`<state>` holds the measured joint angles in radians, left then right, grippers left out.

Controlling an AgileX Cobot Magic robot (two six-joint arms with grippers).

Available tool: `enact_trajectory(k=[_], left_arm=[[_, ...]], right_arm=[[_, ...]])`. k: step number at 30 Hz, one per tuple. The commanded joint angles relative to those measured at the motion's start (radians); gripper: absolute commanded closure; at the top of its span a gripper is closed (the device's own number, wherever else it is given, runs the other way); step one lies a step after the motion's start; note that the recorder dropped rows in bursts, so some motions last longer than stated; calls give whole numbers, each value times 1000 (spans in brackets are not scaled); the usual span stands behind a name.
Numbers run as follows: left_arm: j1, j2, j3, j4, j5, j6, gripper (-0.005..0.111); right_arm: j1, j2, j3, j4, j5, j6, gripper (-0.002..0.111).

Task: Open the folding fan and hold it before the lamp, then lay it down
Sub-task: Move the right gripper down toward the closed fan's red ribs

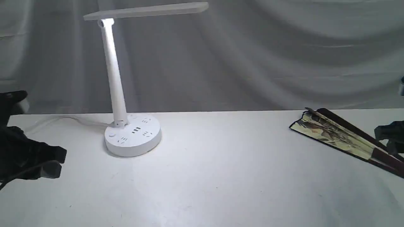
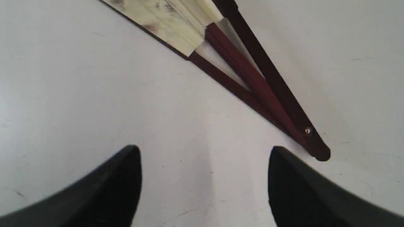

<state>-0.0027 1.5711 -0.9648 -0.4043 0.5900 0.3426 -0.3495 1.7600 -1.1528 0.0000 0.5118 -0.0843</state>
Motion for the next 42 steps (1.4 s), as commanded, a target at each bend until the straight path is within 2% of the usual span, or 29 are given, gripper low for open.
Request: enact_trajectory(k=[1, 14, 23, 31, 42], left_arm=[[3, 2, -6, -8, 2, 8, 66], [3, 2, -54, -23, 90, 2, 66], [3, 2, -54, -23, 90, 6, 66], [3, 2, -54, -23, 92, 6, 66], [3, 2, -54, -23, 92, 9, 66]], right_arm=[[-26, 59, -84, 0, 63, -28, 47], [-128, 299, -300, 72, 132, -152, 47], [-130, 418, -397, 108, 123, -286, 48], [-130, 480, -421, 158, 111, -331, 48], [-128, 490, -421, 269, 250, -463, 48]])
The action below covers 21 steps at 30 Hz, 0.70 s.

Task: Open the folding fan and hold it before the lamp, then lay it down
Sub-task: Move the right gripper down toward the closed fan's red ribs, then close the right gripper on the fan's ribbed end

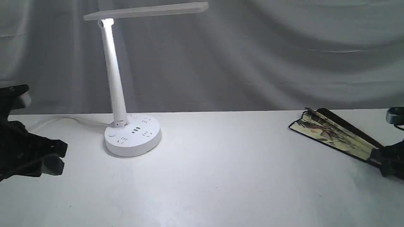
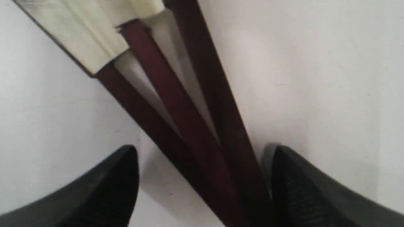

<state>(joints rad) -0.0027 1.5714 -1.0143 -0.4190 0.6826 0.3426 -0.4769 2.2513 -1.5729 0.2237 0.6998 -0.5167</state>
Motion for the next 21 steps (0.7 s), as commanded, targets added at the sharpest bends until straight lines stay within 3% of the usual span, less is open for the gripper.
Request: enact_trajectory(k=[1, 21], left_arm=[[3, 2, -5, -9, 0, 9, 66], [3, 2, -5, -9, 2, 9, 66]], right_arm=[[-1, -2, -1, 53, 83, -33, 48], [106, -2, 1, 48, 232, -30, 55]])
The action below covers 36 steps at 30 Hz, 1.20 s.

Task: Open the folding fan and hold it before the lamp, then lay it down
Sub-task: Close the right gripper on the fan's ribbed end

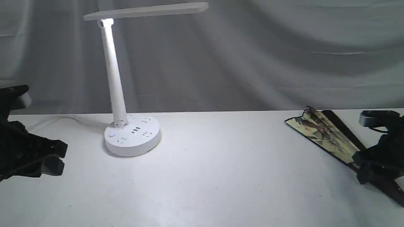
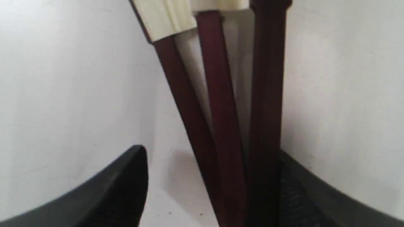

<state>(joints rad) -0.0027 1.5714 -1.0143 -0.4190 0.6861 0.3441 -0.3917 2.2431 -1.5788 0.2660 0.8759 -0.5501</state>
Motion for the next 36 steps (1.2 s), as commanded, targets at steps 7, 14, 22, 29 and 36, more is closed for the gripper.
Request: enact_trajectory(k=[7, 14, 22, 29, 36], left_arm=[[3, 2, -5, -9, -1, 7, 66], [3, 2, -5, -9, -1, 7, 66], [3, 2, -5, -9, -1, 7, 66], [3, 2, -5, -9, -3, 7, 66], [3, 2, -5, -9, -7, 7, 66]], right_arm=[[70, 7, 7, -9, 137, 35, 55], [133, 7, 7, -23, 158, 66, 58], [210, 7, 27, -74, 152, 73, 60], [254, -7, 112, -133, 42, 73, 60], [254, -78, 171, -155, -3, 53, 60]])
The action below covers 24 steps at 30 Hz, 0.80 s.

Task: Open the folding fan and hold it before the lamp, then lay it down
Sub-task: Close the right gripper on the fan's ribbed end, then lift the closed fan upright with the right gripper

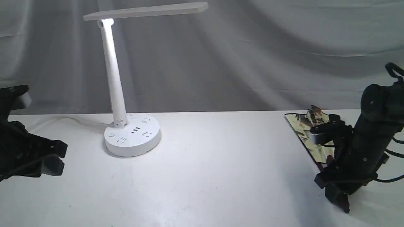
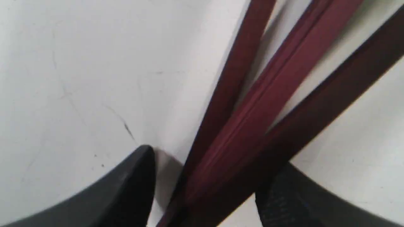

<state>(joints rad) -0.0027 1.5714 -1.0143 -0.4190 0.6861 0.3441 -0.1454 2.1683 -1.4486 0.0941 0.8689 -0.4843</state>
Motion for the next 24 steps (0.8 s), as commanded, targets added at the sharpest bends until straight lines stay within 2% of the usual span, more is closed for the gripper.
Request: enact_trajectory(k=[1, 6, 17, 24], left_arm=[[3, 2, -5, -9, -7, 7, 66], [3, 2, -5, -9, -4, 7, 66], [3, 2, -5, -9, -7, 9, 66], [3, 2, -5, -12, -7, 9, 66]], right_arm=[[7, -14, 45, 17, -1, -15, 60], [18, -37, 63, 17, 7, -49, 60], [120, -61, 97, -14, -16, -66, 60], [123, -70, 97, 4, -3, -24, 60]])
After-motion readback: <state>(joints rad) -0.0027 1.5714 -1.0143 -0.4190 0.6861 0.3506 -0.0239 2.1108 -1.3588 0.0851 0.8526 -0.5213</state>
